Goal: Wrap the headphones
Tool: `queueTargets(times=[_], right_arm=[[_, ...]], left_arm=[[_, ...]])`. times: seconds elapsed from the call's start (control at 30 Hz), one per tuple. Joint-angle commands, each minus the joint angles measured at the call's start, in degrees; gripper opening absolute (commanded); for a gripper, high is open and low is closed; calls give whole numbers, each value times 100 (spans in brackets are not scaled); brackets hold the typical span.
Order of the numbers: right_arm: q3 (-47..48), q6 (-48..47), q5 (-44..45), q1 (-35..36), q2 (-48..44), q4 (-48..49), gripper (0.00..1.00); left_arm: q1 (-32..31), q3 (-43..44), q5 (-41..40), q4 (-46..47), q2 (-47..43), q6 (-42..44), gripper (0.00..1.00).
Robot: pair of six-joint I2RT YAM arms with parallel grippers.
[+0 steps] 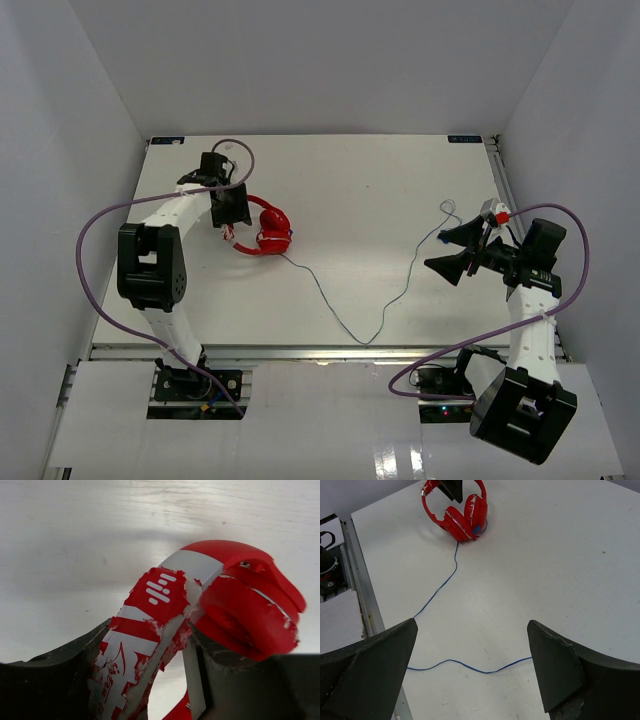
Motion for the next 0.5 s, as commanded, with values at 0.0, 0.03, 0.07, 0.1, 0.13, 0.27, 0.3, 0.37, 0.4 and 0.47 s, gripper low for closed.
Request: queueTargets(times=[0.0, 0.03, 0.07, 0.1, 0.13, 0.27, 0.3, 0.37, 0.4, 0.47], right_arm=[[53, -88, -182, 16, -64, -43, 97], [53, -85, -186, 16, -64, -46, 97], [58, -82, -186, 16, -59, -52, 97], [57, -88, -186, 16, -59, -52, 97], [52, -88, -186, 16, -59, -52, 97], [58, -88, -195, 16, -59, -60, 97], [58, -88, -195, 16, -59, -60, 96], [50, -88, -197, 16, -65, -69, 96], [51, -90, -204, 16, -60, -71, 96], [58, -97, -204, 16, -67, -78, 96]], left_arm=[[-45, 221, -1060, -210, -282, 256, 56], [-87, 218, -1172, -220, -293, 273, 56], [-137, 215, -1293, -231, -304, 298, 55], [-165, 219, -1355, -231, -317, 318, 54], [-188, 208, -1428, -231, -323, 329, 52], [-274, 207, -1723, -231, -326, 385, 48], [-309, 209, -1809, -228, -310, 407, 48], [-357, 212, -1980, -222, -306, 411, 49], [-365, 215, -1994, -221, -301, 403, 51], [-367, 214, -1952, -187, -334, 411, 61]])
